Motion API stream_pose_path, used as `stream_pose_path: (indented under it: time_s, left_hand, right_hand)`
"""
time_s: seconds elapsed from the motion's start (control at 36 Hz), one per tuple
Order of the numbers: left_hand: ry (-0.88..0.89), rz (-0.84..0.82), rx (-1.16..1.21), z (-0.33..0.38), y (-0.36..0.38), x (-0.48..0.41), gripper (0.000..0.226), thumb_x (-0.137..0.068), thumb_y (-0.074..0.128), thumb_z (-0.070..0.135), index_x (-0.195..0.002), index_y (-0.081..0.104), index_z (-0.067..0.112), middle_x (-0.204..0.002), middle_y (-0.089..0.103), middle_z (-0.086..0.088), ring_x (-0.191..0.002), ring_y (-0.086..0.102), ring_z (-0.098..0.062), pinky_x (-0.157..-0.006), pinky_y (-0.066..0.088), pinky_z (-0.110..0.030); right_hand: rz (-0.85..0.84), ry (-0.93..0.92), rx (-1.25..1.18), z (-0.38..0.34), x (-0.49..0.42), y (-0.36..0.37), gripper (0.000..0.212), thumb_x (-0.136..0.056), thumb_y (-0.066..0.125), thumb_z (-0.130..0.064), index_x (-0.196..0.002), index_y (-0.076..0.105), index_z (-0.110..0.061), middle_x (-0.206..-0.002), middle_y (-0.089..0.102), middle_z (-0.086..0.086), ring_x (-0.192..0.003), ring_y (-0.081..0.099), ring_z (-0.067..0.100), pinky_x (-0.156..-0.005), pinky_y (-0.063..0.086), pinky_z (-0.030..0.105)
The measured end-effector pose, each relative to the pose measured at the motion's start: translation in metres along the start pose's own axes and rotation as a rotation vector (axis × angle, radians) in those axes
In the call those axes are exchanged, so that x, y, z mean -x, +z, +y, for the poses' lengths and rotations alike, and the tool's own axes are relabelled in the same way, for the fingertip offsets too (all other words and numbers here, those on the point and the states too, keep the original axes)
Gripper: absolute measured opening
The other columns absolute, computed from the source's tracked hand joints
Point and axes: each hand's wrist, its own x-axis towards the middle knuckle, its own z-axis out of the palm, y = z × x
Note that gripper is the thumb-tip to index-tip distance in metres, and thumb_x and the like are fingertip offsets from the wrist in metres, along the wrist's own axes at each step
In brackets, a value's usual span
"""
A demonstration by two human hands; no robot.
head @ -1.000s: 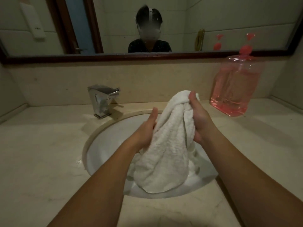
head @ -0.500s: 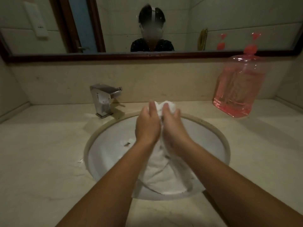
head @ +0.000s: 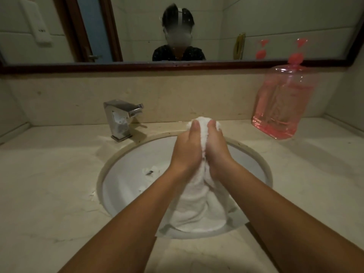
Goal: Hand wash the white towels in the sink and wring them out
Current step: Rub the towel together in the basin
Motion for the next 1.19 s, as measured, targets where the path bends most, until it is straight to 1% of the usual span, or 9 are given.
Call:
stream_pose_path:
  time_s: [0.19, 0.33, 0.44, 0.56, 0.67, 0.81, 0.94, 1.08, 1.19]
  left_hand:
    - [-0.158, 0.123, 0.005, -0.017, -0.020, -0.024, 0.068, -0.112, 0.024, 0.056, -0.105, 0.075, 0.011, -0.107, 0.075, -0.007, -0.104, 0.069, -0.028, -0.083, 0.048, -0.034]
    - [-0.153, 0.111, 0.150, -0.022, -0.034, -0.030, 0.062, -0.111, 0.032, 0.059, -0.104, 0.075, 0.014, -0.103, 0.078, -0.002, -0.100, 0.074, -0.022, -0.092, 0.059, -0.041]
    - [-0.052, 0.092, 0.149, -0.015, -0.033, -0.023, 0.059, -0.112, 0.033, 0.055, -0.092, 0.072, 0.015, -0.093, 0.077, -0.002, -0.084, 0.074, -0.013, -0.076, 0.058, -0.033]
    - [-0.096, 0.055, 0.393, -0.024, -0.042, -0.023, 0.095, -0.084, 0.039, 0.094, -0.108, 0.077, 0.009, -0.112, 0.077, -0.016, -0.112, 0.072, -0.034, -0.100, 0.057, -0.055]
    - [-0.205, -0.220, 0.605, -0.020, -0.037, -0.012, 0.096, -0.082, 0.031, 0.085, -0.131, 0.069, 0.011, -0.131, 0.072, -0.017, -0.128, 0.066, -0.036, -0.112, 0.050, -0.055]
    - [-0.187, -0.316, 0.587, -0.026, -0.033, -0.014, 0.111, -0.065, 0.063, 0.096, -0.144, 0.061, 0.018, -0.146, 0.064, -0.011, -0.140, 0.057, -0.032, -0.118, 0.043, -0.051]
    - [-0.235, -0.036, 0.352, -0.022, -0.042, -0.020, 0.114, -0.044, 0.054, 0.109, -0.116, 0.077, 0.025, -0.117, 0.078, -0.001, -0.114, 0.071, -0.024, -0.108, 0.053, -0.046]
    - [-0.349, 0.216, 0.286, -0.025, -0.057, -0.026, 0.107, -0.040, 0.047, 0.111, -0.100, 0.077, 0.027, -0.103, 0.077, 0.001, -0.101, 0.073, -0.026, -0.100, 0.057, -0.048]
    - [-0.251, 0.240, 0.245, -0.018, -0.041, -0.021, 0.060, -0.084, 0.057, 0.085, -0.096, 0.071, 0.028, -0.100, 0.076, 0.005, -0.097, 0.072, -0.019, -0.096, 0.058, -0.042]
  right_hand:
    - [-0.251, 0.171, -0.066, 0.016, 0.006, -0.008, 0.099, -0.075, 0.052, -0.090, -0.154, 0.052, -0.030, -0.139, 0.070, 0.007, -0.120, 0.073, 0.031, -0.105, 0.057, 0.054]
    - [-0.408, 0.075, -0.192, 0.005, 0.003, -0.027, 0.058, -0.095, 0.079, -0.044, -0.143, 0.054, -0.023, -0.130, 0.073, 0.018, -0.115, 0.075, 0.039, -0.102, 0.056, 0.065]
    - [-0.432, 0.077, -0.176, 0.006, 0.014, -0.025, 0.066, -0.085, 0.089, -0.010, -0.138, 0.051, -0.021, -0.127, 0.072, 0.021, -0.106, 0.077, 0.041, -0.091, 0.062, 0.063]
    - [-0.406, -0.012, -0.200, -0.003, 0.009, -0.031, 0.059, -0.086, 0.084, -0.002, -0.136, 0.057, -0.016, -0.128, 0.072, 0.023, -0.109, 0.076, 0.041, -0.093, 0.061, 0.064]
    - [-0.533, -0.031, -0.386, -0.014, 0.000, -0.031, 0.069, -0.088, 0.082, -0.011, -0.149, 0.051, -0.002, -0.146, 0.057, 0.035, -0.132, 0.060, 0.053, -0.109, 0.046, 0.073]
    - [-0.452, -0.084, -0.411, -0.018, -0.010, -0.041, 0.059, -0.095, 0.075, -0.008, -0.146, 0.050, 0.008, -0.143, 0.058, 0.037, -0.130, 0.062, 0.051, -0.109, 0.050, 0.067]
    - [-0.163, -0.042, -0.237, -0.007, -0.010, -0.043, 0.080, -0.072, 0.097, -0.021, -0.138, 0.054, -0.008, -0.130, 0.071, 0.023, -0.113, 0.075, 0.040, -0.093, 0.061, 0.064]
    - [0.036, -0.070, -0.110, -0.014, -0.009, -0.052, 0.035, -0.093, 0.082, -0.039, -0.111, 0.055, -0.030, -0.121, 0.070, 0.007, -0.104, 0.074, 0.028, -0.089, 0.064, 0.050]
    - [-0.014, -0.087, -0.066, -0.017, 0.012, -0.028, 0.045, -0.105, 0.055, -0.059, -0.131, 0.051, -0.022, -0.127, 0.064, 0.005, -0.112, 0.066, 0.023, -0.092, 0.056, 0.041]
